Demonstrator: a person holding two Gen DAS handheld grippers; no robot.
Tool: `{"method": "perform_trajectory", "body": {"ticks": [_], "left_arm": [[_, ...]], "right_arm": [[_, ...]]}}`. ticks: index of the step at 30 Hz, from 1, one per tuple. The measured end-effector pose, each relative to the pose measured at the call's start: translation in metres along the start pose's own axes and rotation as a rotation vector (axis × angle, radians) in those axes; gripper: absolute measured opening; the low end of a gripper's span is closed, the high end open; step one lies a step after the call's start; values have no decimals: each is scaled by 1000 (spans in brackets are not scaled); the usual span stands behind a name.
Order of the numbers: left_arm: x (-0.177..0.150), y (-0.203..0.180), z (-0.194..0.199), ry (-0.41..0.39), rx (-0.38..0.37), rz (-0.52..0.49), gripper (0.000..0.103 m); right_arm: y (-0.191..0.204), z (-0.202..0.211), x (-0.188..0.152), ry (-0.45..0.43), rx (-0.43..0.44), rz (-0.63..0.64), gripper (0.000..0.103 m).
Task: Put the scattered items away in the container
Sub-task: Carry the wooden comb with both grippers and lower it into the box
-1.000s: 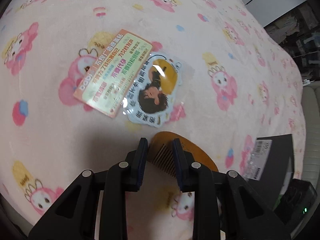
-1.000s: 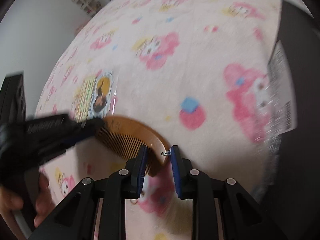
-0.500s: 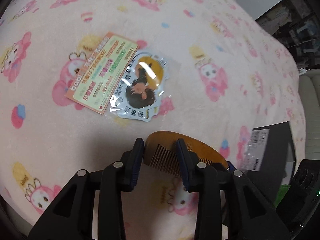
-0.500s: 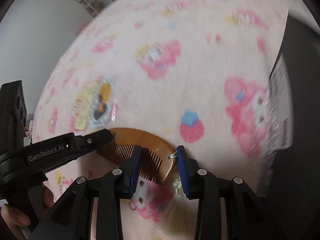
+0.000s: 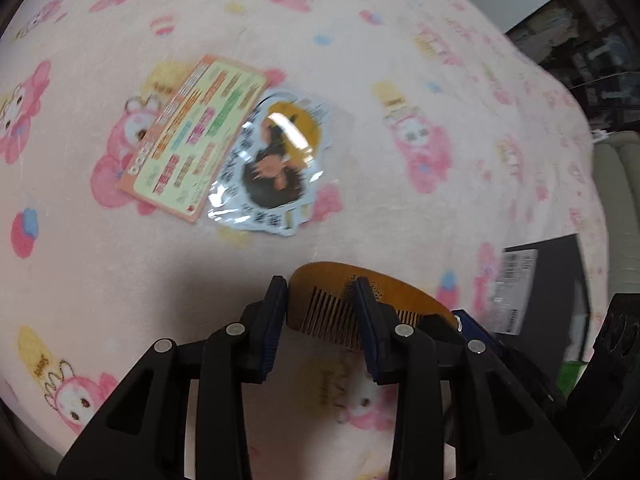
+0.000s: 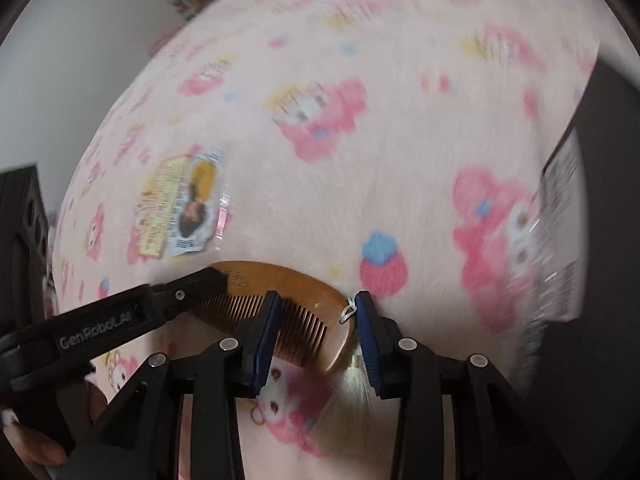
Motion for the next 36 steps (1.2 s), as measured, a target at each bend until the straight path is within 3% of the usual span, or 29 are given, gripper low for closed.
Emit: {"method": "perform_trajectory", "body": {"ticks": [6, 13, 17, 20, 26, 31, 36], "left_arm": [[-7, -43, 72, -86, -294, -38, 33], [-55, -154, 136, -136, -397, -279, 33], [-94, -231, 135, -62, -467, -420, 33], [-124, -286, 112, 20, -490, -523, 29], [-163, -333, 64, 106, -408, -637, 29], [-172, -326, 38, 109, -356, -662, 29], [-166, -320, 38, 84, -388, -656, 29]], "right_arm": [[23, 98, 23, -149, 28, 110, 34], [-3, 221, 10, -307, 54, 172, 34], [-49, 269, -11, -337, 12, 152, 34], [-89, 287, -30, -326, -16, 128, 33], [-169, 282, -64, -289, -50, 8, 33], [-219, 277, -72, -290, -75, -109, 33], [-232, 274, -75, -274, -61, -170, 33]]}}
Point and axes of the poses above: each gripper's, at about its wrist camera, not at the fingertips, and z roughly against the way its jaws point, y to its left, x to its top, the point moved 6 cm from there along -z, roughly the way its jaws point, and after that the axes turned 13 degrees about x, right-handed, at the moved point
